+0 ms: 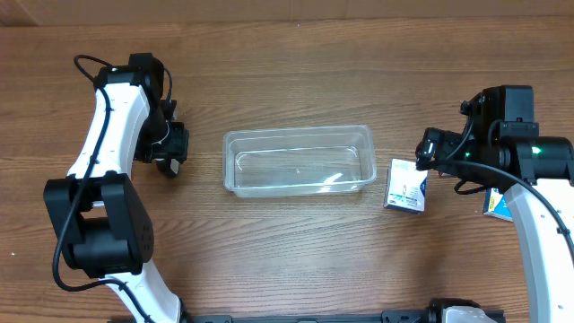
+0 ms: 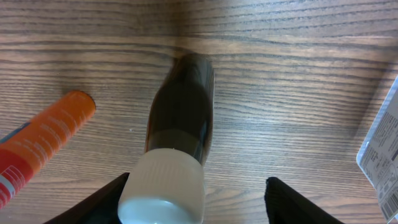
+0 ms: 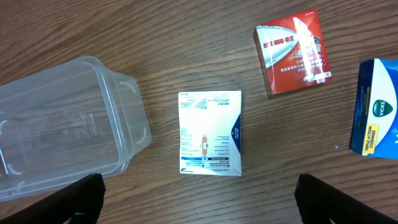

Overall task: Pack container
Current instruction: 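Lower the left gripper onto the dark brown bottle and grasp it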

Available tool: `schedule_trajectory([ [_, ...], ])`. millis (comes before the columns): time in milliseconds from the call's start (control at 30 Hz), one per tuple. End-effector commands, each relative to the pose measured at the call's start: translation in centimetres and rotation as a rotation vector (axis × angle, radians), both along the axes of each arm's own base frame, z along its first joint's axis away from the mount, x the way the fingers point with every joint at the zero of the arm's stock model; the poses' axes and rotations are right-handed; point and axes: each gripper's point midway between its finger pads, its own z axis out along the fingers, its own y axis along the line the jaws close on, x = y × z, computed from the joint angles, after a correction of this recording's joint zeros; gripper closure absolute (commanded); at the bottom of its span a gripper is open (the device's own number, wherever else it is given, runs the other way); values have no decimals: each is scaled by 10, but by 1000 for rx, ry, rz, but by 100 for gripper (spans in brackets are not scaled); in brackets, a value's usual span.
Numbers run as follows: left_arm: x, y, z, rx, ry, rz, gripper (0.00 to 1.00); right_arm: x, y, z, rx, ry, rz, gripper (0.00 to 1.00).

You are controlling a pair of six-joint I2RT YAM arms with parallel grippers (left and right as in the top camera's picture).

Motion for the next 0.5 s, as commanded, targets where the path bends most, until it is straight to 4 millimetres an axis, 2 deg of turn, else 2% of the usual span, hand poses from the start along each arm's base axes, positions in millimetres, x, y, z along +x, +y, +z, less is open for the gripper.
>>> schedule_trajectory([
  [0,3,4,1,11,-2,1,36,4,0,9,9,-26,-5,0],
  [100,3,6,1,21,-2,1,39,3,0,9,9,-23,-5,0],
  [167,3,6,1,21,-1,1,47,3,0,9,9,-22,-5,0],
  [267,3,6,1,21,-2,0,49,3,0,9,9,-21,-5,0],
  [467,3,13,2,60,-1,-3,45,2,0,9,10,-17,-5,0],
])
